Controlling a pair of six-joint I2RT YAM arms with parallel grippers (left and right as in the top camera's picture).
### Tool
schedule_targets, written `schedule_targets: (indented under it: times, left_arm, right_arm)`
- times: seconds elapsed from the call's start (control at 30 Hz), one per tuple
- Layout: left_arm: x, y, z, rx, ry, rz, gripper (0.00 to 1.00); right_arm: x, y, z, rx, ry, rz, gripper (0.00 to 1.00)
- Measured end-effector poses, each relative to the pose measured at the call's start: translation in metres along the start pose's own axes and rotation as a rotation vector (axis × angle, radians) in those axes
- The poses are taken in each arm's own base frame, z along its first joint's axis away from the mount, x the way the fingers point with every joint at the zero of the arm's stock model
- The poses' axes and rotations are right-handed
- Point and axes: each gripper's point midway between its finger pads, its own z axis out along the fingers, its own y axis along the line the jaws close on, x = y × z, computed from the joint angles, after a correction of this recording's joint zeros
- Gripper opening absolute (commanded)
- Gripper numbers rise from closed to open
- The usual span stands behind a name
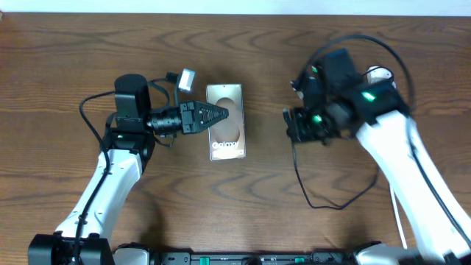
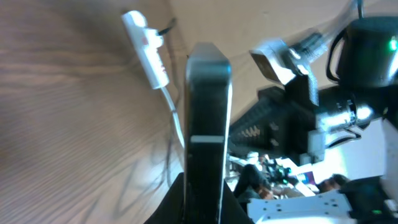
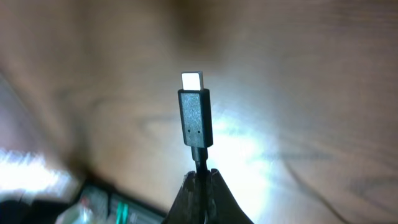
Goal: Plug charger to phone and switch on socket
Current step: 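Rotate the phone port-down with the left gripper and align the plug below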
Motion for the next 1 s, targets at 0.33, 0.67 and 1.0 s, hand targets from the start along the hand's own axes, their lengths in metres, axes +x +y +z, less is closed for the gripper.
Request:
schedule_targets:
  times: [0.33, 0.67, 1.0]
  left_arm:
    - [-0.036, -0.033, -0.003, 0.069, -0.108, -0.023, 0.07]
    - [-0.058, -0.025, -0.005, 0.034, -0.23, -0.214, 0.07]
    - [-0.046, -0.015, 0.022, 0.026, -0.182, -0.238, 0.07]
  right_arm:
    - [0.057, 0.043, -0.045, -0.139, -0.164, -0.218, 0.01]
    - [0.069, 0.065, 0.009, -0.238, -0.174, -0.219, 0.01]
    - [0.059, 0.08, 0.013, -0.273, -0.203, -0.226, 0.01]
